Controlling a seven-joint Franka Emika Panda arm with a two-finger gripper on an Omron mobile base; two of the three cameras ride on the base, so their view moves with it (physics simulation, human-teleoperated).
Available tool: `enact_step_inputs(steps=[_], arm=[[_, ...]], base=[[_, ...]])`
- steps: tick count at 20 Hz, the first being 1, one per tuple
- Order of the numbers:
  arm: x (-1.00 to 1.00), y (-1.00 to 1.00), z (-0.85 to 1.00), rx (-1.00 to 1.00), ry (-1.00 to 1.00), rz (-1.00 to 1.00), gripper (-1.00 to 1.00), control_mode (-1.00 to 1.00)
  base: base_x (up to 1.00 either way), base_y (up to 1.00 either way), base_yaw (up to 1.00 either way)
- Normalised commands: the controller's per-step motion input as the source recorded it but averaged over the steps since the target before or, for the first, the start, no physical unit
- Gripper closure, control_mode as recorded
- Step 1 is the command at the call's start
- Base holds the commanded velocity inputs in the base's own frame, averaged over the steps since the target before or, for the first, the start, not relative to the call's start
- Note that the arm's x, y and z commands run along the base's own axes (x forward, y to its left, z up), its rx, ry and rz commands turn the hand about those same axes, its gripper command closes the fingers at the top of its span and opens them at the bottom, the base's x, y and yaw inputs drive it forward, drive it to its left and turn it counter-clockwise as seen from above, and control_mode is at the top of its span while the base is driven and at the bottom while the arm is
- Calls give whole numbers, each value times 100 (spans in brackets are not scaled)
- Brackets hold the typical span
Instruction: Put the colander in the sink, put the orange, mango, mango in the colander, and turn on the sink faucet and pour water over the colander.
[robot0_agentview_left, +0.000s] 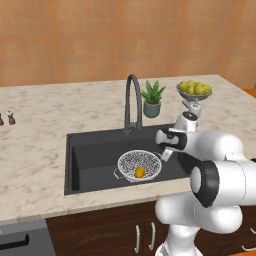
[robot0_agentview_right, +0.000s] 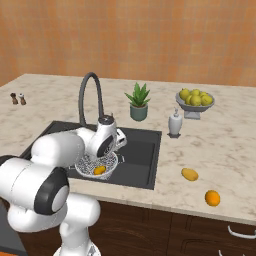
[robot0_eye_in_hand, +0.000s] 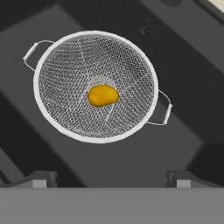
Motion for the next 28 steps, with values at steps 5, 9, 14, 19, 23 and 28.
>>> enact_step_inputs(steps=[5, 9, 14, 19, 23, 28], arm=[[-16, -42, 60, 0, 10, -15, -100, -100], [-38, -61, 39, 0, 3, -17, -100, -100], [-43, -73, 30, 0, 0, -8, -100, -100], [-37, -78, 10, 0, 0, -2, -100, -100], [-17, -81, 1, -3, 2, -2, -100, -100], [-1, -80, 0, -1, 8, 0, -100, -100]], base=[[0, 0, 0], [0, 0, 0], [0, 0, 0], [0, 0, 0], [0, 0, 0], [0, 0, 0]])
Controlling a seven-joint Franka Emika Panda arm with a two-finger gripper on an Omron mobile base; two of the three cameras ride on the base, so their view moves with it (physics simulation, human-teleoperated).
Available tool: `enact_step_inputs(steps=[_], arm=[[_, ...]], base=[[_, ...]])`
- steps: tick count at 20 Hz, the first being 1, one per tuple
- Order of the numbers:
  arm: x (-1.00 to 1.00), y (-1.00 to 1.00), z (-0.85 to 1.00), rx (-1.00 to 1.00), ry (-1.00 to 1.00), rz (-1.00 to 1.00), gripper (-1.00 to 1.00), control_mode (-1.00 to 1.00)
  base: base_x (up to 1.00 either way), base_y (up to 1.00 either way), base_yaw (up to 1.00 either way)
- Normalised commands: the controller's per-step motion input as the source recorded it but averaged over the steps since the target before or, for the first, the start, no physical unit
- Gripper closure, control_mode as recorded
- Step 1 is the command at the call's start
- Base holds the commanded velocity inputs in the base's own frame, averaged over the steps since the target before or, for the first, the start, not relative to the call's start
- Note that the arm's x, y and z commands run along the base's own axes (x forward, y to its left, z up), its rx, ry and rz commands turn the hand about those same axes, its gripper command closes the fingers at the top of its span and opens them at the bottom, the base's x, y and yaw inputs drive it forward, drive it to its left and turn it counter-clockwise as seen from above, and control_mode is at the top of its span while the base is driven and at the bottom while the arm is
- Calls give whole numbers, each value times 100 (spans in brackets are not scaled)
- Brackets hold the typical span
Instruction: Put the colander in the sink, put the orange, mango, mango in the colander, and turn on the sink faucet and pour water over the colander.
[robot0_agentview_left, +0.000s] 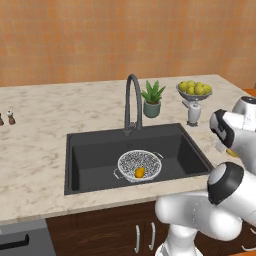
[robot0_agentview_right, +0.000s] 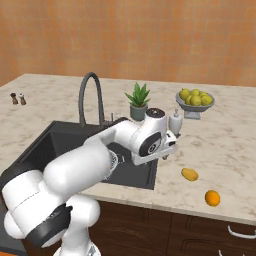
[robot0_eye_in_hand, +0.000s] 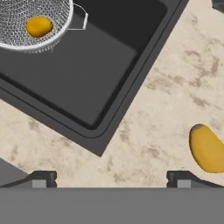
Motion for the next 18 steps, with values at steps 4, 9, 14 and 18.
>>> enact_step_inputs(steps=[4, 9, 14, 18], arm=[[5, -68, -2, -1, 0, 0, -100, -100], [16, -56, -3, 0, 9, -6, -100, -100], [16, -33, -19, -2, 1, -2, -100, -100], [17, -34, -24, -3, 0, 0, -100, -100]], base=[[0, 0, 0], [0, 0, 0], [0, 0, 0], [0, 0, 0]])
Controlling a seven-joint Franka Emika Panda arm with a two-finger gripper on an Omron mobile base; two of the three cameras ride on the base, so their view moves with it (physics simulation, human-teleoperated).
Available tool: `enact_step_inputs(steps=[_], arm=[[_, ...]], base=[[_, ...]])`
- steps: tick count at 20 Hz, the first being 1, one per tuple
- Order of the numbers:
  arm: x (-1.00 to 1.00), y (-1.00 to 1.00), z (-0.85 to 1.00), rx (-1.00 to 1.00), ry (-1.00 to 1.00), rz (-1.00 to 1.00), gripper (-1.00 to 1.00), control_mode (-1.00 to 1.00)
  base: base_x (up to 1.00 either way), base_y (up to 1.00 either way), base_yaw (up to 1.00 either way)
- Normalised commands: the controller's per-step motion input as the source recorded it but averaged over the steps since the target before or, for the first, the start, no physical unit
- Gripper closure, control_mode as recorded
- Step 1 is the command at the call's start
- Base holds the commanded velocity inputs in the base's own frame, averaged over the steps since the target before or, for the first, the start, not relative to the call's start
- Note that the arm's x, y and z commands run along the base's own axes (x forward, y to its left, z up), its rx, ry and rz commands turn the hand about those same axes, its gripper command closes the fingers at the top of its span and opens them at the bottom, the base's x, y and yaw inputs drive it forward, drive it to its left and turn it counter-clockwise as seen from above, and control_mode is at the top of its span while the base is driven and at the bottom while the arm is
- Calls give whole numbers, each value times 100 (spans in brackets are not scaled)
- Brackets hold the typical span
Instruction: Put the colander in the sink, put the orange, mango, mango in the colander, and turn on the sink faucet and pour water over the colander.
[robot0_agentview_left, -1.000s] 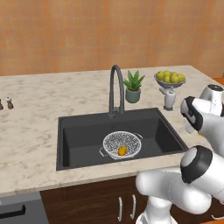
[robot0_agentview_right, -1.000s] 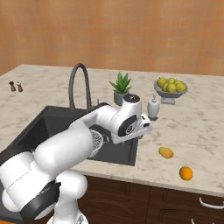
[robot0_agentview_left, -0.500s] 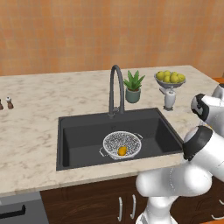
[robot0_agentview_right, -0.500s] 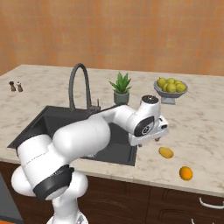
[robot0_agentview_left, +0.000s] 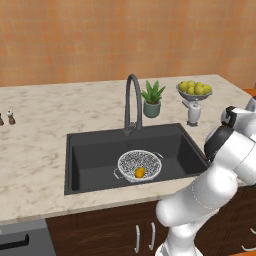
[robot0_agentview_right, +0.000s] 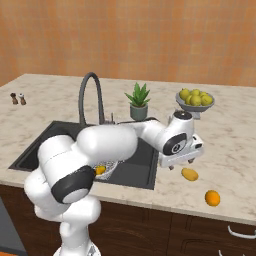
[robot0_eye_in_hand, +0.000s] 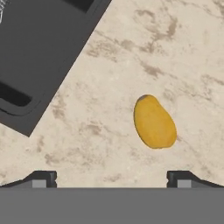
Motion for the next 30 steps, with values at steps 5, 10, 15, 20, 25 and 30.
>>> enact_step_inputs(steps=[5, 10, 15, 20, 25, 30], arm=[[11, -26, -26, 0, 1, 0, -100, -100], [14, -15, -25, 0, 1, 0, -100, -100], [21, -17, -24, 0, 0, 0, -100, -100], [19, -16, -23, 0, 0, 0, -100, -100], [20, -2, -20, 0, 4, 0, -100, -100], [23, -1, -17, 0, 5, 0, -100, -100]], base=[[0, 0, 0], [0, 0, 0], [0, 0, 0], [0, 0, 0], [0, 0, 0], [0, 0, 0]])
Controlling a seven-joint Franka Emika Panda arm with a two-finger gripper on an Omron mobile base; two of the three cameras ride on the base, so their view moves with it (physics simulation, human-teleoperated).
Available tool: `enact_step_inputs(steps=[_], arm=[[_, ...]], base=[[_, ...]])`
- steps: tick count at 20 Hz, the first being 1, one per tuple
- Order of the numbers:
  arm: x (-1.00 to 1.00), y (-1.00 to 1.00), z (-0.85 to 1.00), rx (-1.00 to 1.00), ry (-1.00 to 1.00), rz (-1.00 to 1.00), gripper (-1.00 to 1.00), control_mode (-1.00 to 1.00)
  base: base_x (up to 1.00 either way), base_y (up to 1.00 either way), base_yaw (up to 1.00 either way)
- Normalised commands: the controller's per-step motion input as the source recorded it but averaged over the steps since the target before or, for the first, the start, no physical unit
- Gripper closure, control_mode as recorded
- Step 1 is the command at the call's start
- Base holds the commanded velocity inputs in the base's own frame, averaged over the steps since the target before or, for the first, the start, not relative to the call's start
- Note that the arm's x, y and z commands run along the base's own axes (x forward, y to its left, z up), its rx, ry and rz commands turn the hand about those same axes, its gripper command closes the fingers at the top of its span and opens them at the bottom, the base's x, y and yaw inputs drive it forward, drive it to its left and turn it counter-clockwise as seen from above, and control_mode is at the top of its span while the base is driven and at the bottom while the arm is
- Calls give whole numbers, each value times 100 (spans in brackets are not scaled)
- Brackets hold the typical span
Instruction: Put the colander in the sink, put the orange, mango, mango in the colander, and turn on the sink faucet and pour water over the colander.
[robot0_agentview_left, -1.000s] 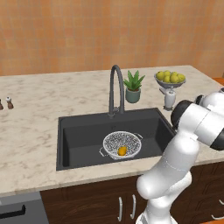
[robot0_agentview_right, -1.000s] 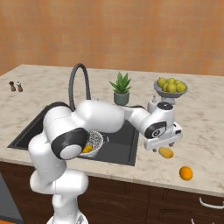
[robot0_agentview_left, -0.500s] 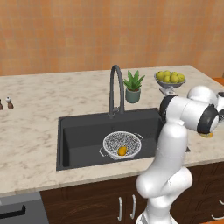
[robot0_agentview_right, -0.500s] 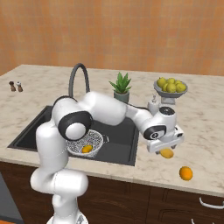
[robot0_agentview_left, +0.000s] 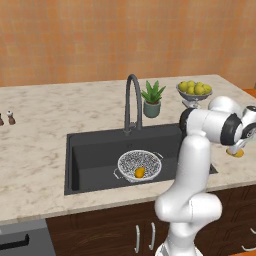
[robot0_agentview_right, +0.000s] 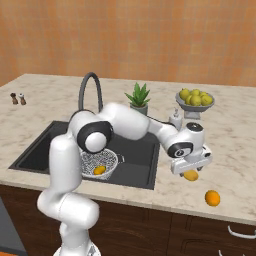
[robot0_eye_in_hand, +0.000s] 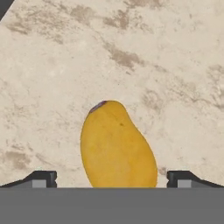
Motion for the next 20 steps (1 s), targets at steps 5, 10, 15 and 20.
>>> enact_step_inputs(steps=[5, 10, 15, 20], arm=[[3, 0, -17, 0, 0, 0, -100, -100], [-2, 4, -17, 0, 0, 0, -100, -100], [0, 12, -22, 0, 0, 0, -100, -100], [-8, 15, -13, -1, 0, 0, 100, -100]], base=[[0, 0, 0], [0, 0, 0], [0, 0, 0], [0, 0, 0]])
